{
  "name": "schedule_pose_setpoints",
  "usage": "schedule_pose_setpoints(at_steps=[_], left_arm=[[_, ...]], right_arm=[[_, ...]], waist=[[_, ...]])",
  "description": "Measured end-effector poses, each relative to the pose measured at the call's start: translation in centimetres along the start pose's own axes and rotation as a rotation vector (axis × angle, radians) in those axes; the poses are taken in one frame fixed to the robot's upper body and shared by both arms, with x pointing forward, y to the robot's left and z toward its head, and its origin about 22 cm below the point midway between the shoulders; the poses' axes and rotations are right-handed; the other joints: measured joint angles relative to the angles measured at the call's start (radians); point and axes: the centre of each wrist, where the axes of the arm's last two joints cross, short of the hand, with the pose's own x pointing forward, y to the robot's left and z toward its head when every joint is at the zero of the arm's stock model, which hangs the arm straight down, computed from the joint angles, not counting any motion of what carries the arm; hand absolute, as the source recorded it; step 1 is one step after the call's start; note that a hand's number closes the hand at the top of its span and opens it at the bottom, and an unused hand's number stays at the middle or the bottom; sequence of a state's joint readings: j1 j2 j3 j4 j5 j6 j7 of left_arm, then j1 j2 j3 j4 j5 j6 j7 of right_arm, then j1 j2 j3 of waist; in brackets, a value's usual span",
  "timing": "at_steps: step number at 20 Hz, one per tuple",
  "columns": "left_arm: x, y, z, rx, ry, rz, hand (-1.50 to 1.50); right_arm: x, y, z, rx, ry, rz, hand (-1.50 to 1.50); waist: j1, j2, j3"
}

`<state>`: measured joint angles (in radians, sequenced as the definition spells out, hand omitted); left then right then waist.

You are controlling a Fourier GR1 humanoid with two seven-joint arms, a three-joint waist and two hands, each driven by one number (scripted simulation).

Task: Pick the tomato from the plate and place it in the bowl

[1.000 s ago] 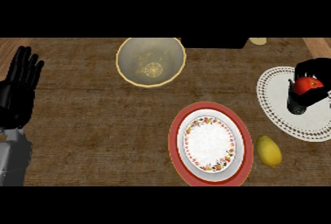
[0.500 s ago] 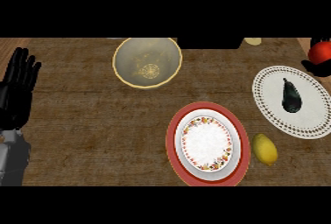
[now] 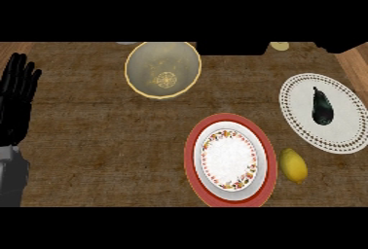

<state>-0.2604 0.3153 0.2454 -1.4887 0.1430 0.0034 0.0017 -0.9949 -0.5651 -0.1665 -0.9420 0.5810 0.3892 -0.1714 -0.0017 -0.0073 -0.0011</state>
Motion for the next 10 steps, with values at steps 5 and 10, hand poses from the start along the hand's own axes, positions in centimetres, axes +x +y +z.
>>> schedule_pose_setpoints(at_steps=[5,10], left_arm=[[-0.4,-0.6,0.5,0.002,0.001,0.001,0.00],[-0.7,-0.7,0.6,-0.008,-0.003,0.002,0.00]], right_arm=[[4.9,0.7,-2.2,0.040,-0.025,-0.078,1.50],[9.2,3.0,-4.5,0.088,-0.029,-0.098,1.50]], waist=[[0.004,0.002,0.000],[0.009,0.006,0.000]])
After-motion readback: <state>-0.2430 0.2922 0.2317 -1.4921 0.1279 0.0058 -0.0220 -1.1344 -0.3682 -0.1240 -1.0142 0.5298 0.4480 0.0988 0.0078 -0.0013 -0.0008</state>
